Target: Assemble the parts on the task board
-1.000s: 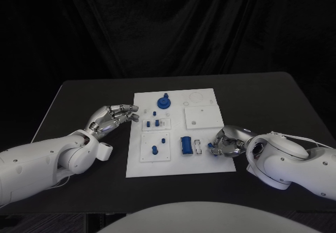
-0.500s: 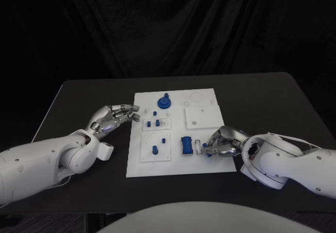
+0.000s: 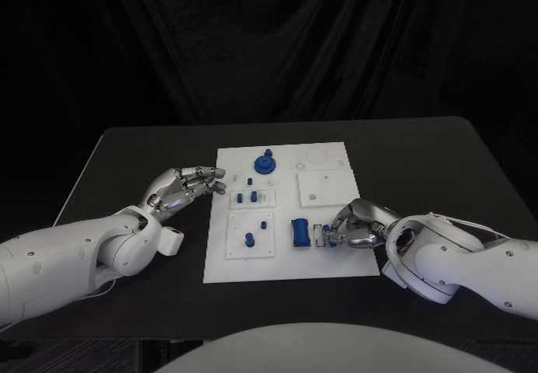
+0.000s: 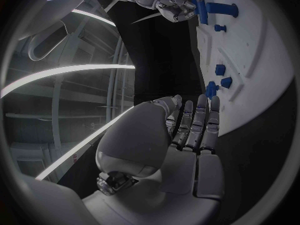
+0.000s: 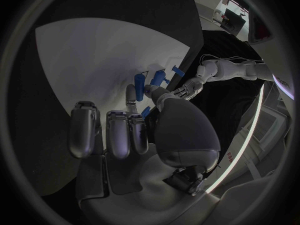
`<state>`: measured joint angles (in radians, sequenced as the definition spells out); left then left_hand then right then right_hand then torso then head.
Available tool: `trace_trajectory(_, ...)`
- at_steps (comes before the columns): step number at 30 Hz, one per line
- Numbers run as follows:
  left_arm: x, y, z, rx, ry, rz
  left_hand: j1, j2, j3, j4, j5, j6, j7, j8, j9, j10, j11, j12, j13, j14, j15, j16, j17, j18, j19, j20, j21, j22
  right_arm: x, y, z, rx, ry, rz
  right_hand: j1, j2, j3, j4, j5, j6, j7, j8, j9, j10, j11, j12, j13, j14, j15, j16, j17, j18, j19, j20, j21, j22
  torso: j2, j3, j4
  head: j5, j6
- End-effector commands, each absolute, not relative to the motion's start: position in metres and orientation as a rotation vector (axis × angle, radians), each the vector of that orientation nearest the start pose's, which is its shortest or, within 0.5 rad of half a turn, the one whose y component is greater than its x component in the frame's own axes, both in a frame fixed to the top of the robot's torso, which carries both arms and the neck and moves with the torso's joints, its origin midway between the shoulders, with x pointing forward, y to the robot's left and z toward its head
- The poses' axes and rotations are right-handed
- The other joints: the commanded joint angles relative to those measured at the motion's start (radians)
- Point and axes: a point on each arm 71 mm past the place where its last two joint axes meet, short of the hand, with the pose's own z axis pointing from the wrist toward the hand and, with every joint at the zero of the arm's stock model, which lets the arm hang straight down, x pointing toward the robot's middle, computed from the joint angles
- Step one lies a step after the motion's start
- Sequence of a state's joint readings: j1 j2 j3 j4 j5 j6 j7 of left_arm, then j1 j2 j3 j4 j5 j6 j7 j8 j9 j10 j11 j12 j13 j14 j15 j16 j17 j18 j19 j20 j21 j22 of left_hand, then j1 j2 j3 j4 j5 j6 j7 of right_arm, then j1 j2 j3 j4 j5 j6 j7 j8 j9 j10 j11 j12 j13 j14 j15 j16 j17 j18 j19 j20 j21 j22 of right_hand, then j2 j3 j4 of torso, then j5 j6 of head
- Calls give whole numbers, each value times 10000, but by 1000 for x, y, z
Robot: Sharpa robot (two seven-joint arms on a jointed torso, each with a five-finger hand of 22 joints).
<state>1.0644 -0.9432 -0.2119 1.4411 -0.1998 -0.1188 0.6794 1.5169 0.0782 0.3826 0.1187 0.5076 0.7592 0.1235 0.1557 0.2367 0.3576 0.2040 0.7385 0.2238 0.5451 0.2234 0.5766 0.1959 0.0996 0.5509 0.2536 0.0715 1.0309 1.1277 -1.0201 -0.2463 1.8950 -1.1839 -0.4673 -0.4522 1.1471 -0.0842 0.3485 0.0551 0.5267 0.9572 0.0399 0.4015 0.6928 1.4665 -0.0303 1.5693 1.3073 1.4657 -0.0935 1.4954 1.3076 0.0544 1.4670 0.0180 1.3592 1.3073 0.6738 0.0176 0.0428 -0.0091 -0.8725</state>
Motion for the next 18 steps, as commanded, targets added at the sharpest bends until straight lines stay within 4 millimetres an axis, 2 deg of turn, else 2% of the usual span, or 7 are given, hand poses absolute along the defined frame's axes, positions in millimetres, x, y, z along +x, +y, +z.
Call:
trace_trajectory(1,432,272,-280,-8894,15088,-16007,-92,-4,64,-10,44,-62,33,69,-13,23,64,-37,-12,-47,-1,41,-17,-2,-74,-27,29,11,366,-204,-257,3312,19850,6056,-59,47,178,-116,41,-19,-49,62,4,1043,-62,15,2635,716,-61,-15,683,-21,397,-90,-35,1941,-1,-1,5,6,-1)
trace_trajectory(8,432,272,-280,-8899,15094,-16000,-92,-4,64,-10,44,-62,33,69,-13,23,64,-37,-12,-47,-1,41,-17,-2,-74,-27,29,11,367,-201,-259,3207,20006,5954,-228,31,143,-22,-28,-16,-46,62,10,1043,-59,15,2635,715,-56,-14,683,-23,396,-86,-28,1943,-3,3,-4,-5,-1)
trace_trajectory(11,432,272,-280,-8897,15096,-16007,-92,-4,64,-10,44,-62,33,69,-13,23,64,-37,-12,-47,-1,41,-17,-2,-74,-27,29,11,368,-199,-260,3123,20151,5888,-512,14,26,157,185,-23,-30,45,7,1043,-45,15,2635,702,-45,-39,622,-17,383,-78,-53,1934,-3,1,1,4,-1)
trace_trajectory(18,433,271,-281,-8894,15107,-16026,-102,-4,81,-9,46,-72,37,69,-15,17,66,-37,-19,-60,3,43,-25,-5,-82,-28,29,16,369,-198,-264,2960,20451,5648,-614,7,-42,218,129,-37,-24,32,5,1043,-40,15,2635,694,-40,-55,584,-10,372,-74,-80,1924,0,-7,10,-31,-1)
